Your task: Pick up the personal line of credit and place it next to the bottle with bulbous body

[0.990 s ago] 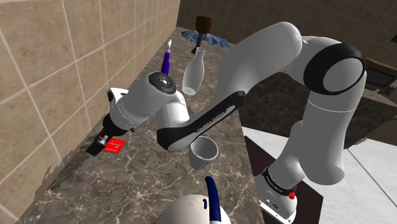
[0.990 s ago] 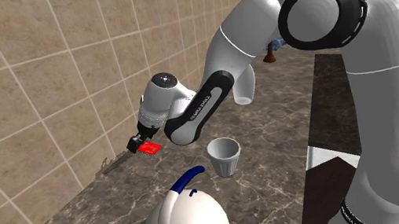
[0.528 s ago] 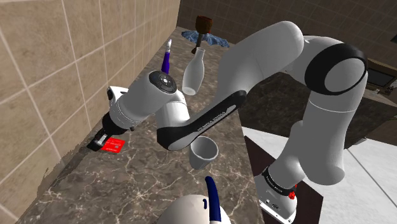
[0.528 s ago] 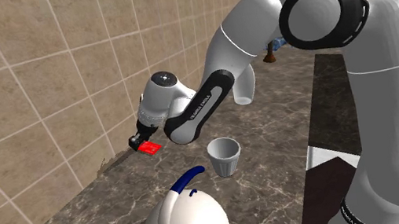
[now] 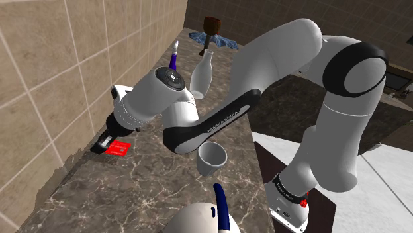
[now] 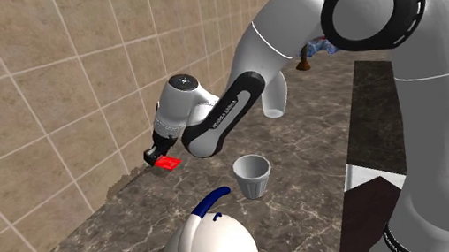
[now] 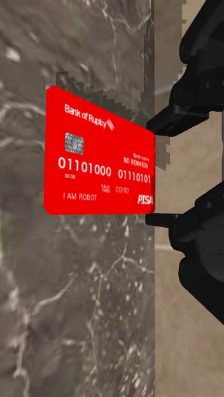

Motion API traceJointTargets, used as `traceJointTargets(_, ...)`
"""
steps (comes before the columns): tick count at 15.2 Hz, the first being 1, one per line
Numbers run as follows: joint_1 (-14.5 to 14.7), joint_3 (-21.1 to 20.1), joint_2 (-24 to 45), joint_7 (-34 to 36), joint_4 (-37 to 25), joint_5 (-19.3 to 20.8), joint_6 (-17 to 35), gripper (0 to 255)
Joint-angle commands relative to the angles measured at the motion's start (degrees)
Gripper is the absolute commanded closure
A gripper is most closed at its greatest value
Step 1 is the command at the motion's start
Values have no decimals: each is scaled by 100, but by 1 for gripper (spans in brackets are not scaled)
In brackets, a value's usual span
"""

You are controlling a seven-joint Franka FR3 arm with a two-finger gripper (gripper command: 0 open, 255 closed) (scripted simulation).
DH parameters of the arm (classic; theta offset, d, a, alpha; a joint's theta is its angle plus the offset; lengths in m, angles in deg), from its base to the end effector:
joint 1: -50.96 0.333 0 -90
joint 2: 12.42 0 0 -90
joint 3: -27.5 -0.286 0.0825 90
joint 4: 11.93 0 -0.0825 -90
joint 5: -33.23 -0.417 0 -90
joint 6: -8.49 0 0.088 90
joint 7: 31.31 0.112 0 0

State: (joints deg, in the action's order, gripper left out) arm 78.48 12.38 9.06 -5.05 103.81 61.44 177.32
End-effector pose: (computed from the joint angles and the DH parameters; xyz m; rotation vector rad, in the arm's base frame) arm 0.4648 0.4616 0.2754 -2.6605 -0.9656 -0.7966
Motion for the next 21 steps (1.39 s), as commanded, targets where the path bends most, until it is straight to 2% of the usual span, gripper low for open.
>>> traceJointTargets(1, -105, -133, -99, -129, -12, -133, -124, 255)
traceJointTargets(10, -441, -579, -520, -623, -120, -696, -659, 255)
traceJointTargets(21, -677, -905, -955, -1123, -411, -1305, -1352, 255)
